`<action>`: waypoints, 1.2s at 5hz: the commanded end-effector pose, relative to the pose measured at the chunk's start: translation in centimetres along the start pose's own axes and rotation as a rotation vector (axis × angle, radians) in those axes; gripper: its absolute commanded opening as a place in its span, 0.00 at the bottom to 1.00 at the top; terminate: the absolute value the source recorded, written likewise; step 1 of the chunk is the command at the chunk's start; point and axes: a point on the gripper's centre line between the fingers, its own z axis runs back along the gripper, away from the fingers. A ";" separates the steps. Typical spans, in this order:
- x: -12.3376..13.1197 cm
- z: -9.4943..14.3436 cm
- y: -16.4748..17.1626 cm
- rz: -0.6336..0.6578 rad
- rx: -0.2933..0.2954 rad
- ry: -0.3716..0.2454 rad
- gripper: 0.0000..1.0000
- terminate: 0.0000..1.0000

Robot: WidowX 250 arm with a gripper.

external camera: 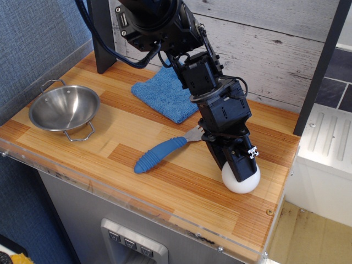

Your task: Place the egg directly behind the wok.

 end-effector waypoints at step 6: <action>-0.6 12.5 5.1 0.363 0.497 -0.041 0.00 0.00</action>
